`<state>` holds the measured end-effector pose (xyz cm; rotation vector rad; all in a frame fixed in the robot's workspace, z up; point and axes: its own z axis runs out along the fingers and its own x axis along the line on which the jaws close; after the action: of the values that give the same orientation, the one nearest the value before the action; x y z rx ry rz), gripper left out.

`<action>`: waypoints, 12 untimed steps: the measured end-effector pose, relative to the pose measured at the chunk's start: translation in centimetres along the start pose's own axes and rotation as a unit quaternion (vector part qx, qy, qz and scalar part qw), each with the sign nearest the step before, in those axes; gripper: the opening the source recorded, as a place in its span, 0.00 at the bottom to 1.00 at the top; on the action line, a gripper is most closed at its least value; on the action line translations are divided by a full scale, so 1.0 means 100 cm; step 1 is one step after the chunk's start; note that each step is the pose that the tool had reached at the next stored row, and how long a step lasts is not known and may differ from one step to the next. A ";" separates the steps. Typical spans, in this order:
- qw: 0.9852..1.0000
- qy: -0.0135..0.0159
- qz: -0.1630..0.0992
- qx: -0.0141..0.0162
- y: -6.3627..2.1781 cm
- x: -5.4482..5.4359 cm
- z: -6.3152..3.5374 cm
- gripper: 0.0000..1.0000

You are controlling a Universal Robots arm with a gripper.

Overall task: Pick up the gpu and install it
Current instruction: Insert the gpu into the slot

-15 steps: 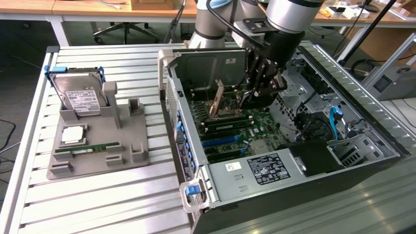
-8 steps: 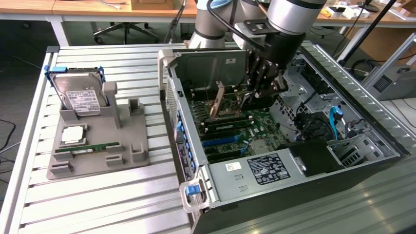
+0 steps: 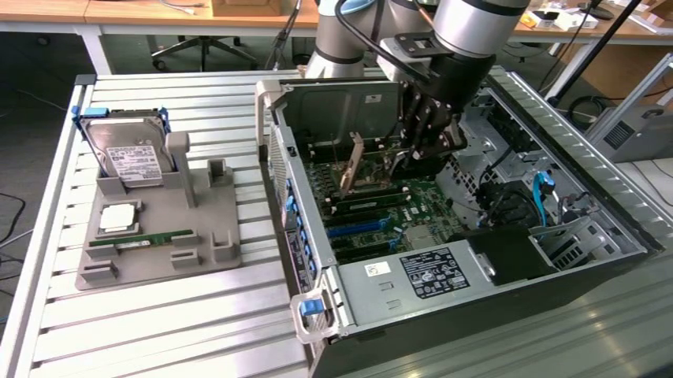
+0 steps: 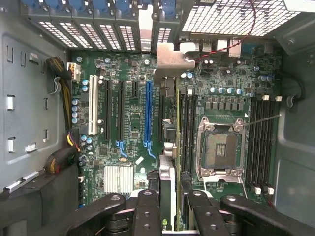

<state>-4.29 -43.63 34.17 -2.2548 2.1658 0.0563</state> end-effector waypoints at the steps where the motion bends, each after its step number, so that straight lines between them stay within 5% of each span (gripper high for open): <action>1: 1.000 0.000 0.000 0.000 0.0000 0.000 0.0001 0.27; 12: 1.000 0.000 0.000 0.000 0.0001 0.002 0.0003 0.27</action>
<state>-4.29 -43.86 34.13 -2.2548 2.1658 0.0563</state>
